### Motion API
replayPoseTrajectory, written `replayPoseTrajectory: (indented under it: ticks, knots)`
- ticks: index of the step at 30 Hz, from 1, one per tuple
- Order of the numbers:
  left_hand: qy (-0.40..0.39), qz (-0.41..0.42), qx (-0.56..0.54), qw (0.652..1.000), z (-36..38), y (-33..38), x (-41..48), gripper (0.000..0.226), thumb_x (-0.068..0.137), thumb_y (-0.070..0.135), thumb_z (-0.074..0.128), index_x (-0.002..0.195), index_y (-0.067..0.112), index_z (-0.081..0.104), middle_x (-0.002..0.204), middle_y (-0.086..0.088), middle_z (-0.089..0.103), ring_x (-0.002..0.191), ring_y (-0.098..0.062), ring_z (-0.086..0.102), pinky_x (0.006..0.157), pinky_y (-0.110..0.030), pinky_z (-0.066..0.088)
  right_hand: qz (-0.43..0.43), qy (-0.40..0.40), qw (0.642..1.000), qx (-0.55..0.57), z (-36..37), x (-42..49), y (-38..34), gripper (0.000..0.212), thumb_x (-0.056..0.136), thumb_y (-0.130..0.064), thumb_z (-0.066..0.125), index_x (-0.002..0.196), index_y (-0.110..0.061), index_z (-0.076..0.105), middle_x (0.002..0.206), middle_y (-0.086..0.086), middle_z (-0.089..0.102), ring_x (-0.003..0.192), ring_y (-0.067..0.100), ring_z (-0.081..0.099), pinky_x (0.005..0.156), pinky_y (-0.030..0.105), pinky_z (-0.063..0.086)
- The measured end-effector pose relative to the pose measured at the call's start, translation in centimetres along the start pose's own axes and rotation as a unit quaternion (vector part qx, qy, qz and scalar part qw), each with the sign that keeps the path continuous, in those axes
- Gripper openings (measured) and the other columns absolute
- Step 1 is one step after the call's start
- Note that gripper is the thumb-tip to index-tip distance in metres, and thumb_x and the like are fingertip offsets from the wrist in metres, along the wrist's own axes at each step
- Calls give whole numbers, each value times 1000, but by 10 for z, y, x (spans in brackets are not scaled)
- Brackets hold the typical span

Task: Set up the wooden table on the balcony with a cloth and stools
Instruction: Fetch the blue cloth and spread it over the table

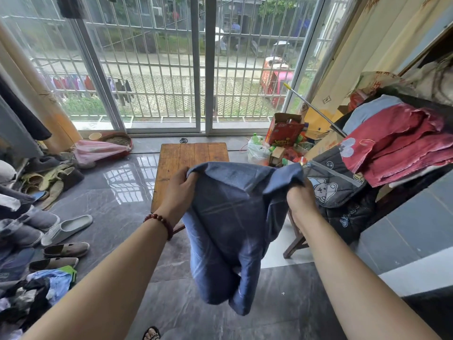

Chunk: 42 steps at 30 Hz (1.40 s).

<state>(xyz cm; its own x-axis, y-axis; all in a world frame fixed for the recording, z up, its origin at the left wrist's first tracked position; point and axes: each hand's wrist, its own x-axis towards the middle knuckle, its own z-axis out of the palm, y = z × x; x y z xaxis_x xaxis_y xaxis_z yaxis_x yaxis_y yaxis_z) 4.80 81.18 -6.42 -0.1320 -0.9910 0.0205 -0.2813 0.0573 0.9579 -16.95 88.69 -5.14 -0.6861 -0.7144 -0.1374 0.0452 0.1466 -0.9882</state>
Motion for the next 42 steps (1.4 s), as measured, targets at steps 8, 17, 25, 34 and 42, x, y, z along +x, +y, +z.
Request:
replayPoseTrajectory:
  ticks: [8,17,25,34,42]
  knots:
    - [82,1,58,995,-4,-5,7,25,83,23,61,67,6,52,60,-1,48,57,-11,43,51,-26,34,-14,-80,990,-116,-2,-1,-6,11,93,-9,54,88,-15,61,79,-2,60,80,21,58,49,4,40]
    - [-252,111,168,947,21,6,-6,60,71,3,69,118,33,47,108,8,58,92,-9,59,75,-16,48,-61,-152,970,-178,37,-16,-1,29,89,-2,50,65,-19,48,62,-7,51,62,5,46,54,17,38]
    - [-153,97,165,970,42,16,-20,28,82,0,48,106,12,58,90,4,61,84,-12,55,65,-10,43,-109,-250,943,-188,43,-21,3,6,77,-7,54,77,-4,59,72,9,58,71,16,56,64,29,45]
    - [-127,-38,-92,987,34,38,-15,36,92,-5,32,75,15,56,72,-3,60,69,-13,58,60,-21,51,-47,-261,907,-327,15,-24,39,24,74,-12,71,60,-21,54,54,-15,57,59,5,51,53,19,38]
    - [-124,-7,-52,991,10,42,-2,19,92,0,51,78,13,54,73,3,55,66,-5,51,50,-5,42,-32,-217,933,-284,9,-19,37,29,89,-2,43,81,-21,62,79,-7,64,75,8,57,52,5,38]
